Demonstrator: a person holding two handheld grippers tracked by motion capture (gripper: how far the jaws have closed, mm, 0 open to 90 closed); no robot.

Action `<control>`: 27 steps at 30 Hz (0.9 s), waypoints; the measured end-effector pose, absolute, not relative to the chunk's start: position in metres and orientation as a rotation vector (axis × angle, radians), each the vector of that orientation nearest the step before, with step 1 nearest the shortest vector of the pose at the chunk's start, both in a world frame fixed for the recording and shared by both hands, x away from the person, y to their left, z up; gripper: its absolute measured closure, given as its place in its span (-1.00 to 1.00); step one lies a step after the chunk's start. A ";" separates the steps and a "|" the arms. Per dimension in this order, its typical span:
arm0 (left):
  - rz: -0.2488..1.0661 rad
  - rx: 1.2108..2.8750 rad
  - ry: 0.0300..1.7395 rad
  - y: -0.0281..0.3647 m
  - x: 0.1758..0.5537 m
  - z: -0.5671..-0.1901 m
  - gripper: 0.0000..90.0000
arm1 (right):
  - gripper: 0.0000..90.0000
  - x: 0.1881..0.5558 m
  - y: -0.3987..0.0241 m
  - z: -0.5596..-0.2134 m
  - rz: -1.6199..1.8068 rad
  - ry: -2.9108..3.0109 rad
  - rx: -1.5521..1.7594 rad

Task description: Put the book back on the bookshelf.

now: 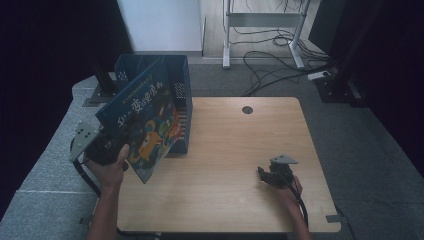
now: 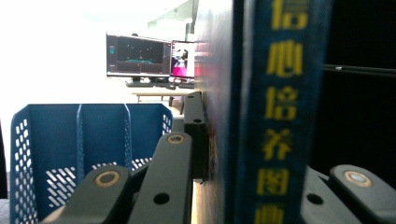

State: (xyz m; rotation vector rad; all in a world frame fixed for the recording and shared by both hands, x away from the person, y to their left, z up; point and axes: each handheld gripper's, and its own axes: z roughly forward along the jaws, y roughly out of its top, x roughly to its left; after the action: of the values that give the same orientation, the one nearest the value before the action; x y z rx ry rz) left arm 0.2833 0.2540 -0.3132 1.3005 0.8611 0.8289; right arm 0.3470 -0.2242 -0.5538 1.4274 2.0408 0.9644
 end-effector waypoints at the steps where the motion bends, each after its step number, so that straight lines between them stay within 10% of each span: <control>1: 0.834 1.301 0.864 0.254 0.284 -0.313 0.83 | -0.15 0.347 -0.224 -0.554 0.964 2.041 1.427; 27: 0.916 1.291 0.901 0.245 0.312 -0.308 0.83 | -0.15 0.347 -0.224 -0.554 0.966 2.042 1.427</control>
State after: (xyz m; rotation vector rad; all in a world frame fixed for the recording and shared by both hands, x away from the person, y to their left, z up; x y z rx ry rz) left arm 0.3117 0.2445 -0.3078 1.2915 0.9007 0.9158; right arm 0.3471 -0.2243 -0.5539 1.4271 2.0415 0.9657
